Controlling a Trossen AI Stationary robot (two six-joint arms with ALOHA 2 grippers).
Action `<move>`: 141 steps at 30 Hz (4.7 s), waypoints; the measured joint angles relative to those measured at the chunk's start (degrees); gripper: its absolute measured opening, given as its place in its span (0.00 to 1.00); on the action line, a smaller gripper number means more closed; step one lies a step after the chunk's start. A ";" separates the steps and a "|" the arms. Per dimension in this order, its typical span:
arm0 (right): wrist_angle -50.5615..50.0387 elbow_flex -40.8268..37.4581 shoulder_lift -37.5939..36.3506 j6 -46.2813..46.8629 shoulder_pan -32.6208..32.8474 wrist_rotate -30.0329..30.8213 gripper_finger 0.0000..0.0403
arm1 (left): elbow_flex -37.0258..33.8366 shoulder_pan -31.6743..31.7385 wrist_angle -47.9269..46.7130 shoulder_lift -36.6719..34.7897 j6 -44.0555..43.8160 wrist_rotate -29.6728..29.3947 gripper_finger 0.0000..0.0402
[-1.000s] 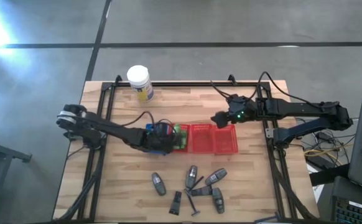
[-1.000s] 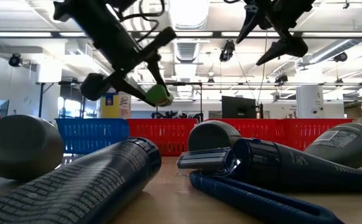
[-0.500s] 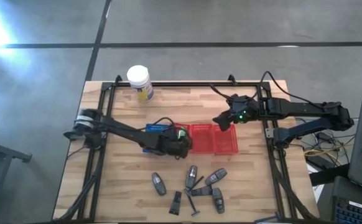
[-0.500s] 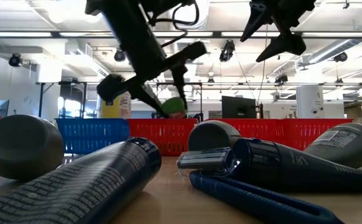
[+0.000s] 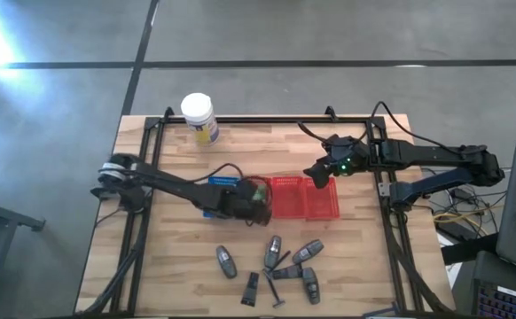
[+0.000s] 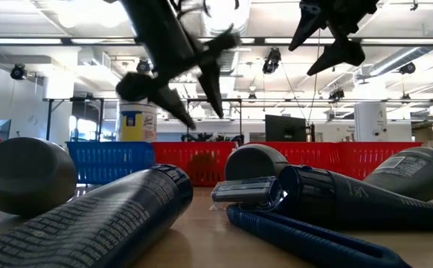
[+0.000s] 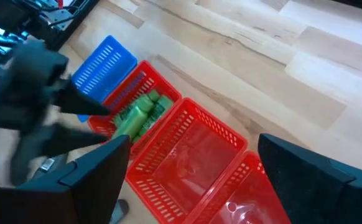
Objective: Pick & Place Travel size toiletries
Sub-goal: Put the gray deodorant into the right red basket
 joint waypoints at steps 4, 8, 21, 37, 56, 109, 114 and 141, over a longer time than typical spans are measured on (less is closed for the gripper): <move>0.02 0.00 0.14 -1.57 -0.31 -2.09 0.87 | -0.71 -2.06 -0.70 -3.00 27.70 11.55 0.58; 0.04 -0.02 0.39 -2.88 -0.74 -4.09 0.84 | -2.39 -6.08 -3.27 -4.41 50.06 23.57 0.58; 0.01 -0.02 0.39 -0.79 -0.70 -4.50 0.76 | -4.16 -16.75 -5.61 -2.03 81.90 22.47 0.58; 0.03 -0.65 0.39 1.09 -0.70 -3.99 0.77 | -5.37 -17.53 -1.14 -2.03 70.68 22.76 0.58; 0.02 -3.98 0.39 3.76 -0.70 -4.08 0.84 | -7.93 -19.75 4.47 -2.22 69.59 22.28 0.58; 0.26 -3.98 0.39 4.33 -0.68 -3.99 0.78 | -11.10 -21.16 8.74 -2.42 76.42 22.52 0.58; 0.30 -3.98 0.39 4.26 -0.68 -3.97 0.75 | -11.32 -21.16 8.74 -2.91 76.30 22.24 0.58; 0.55 -3.98 0.39 4.81 -0.68 -2.42 0.85 | -12.04 -21.07 8.24 -4.34 74.41 20.93 0.76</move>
